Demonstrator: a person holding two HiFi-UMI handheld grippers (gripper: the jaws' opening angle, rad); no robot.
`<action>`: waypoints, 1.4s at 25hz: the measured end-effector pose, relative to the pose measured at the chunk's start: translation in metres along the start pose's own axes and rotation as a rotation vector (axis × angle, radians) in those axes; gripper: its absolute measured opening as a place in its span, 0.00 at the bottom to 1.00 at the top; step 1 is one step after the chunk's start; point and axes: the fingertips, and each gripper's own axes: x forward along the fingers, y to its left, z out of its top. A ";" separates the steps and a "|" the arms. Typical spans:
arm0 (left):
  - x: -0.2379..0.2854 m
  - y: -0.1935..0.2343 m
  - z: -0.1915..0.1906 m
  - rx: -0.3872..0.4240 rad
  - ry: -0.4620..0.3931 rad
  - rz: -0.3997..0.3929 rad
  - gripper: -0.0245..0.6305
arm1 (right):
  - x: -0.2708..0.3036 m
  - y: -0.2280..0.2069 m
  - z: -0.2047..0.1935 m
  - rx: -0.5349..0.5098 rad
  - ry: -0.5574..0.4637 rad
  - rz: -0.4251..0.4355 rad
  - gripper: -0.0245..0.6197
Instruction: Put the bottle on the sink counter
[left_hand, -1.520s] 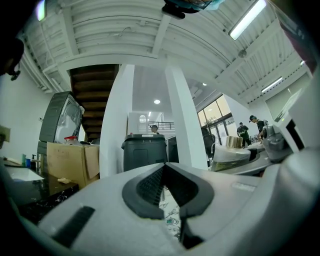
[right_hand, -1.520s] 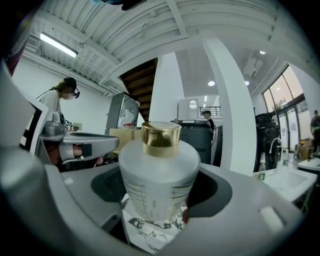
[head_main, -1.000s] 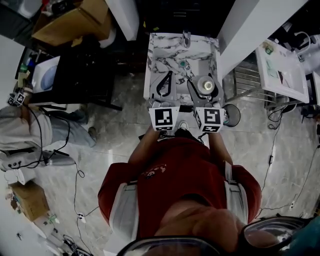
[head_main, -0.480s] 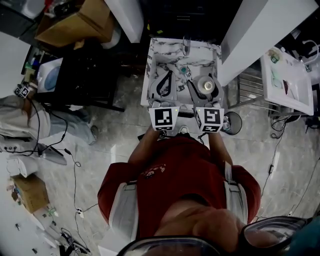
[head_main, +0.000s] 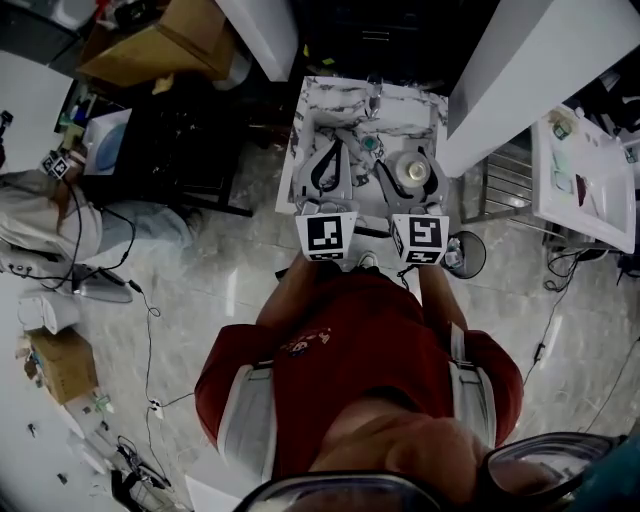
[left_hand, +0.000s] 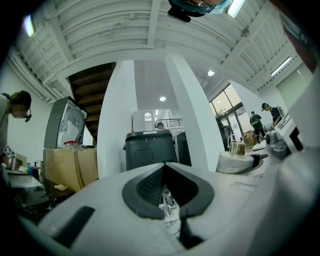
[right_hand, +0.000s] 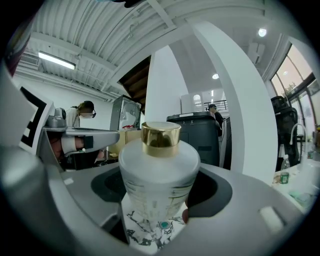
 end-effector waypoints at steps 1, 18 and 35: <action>0.002 0.000 -0.002 0.002 0.005 0.005 0.04 | 0.001 -0.002 -0.002 0.002 0.004 0.005 0.57; 0.049 0.046 -0.039 -0.004 0.042 -0.025 0.04 | 0.076 0.019 -0.030 0.005 0.066 0.027 0.57; 0.085 0.127 -0.066 -0.021 0.077 -0.091 0.04 | 0.171 0.067 -0.044 0.023 0.132 -0.002 0.57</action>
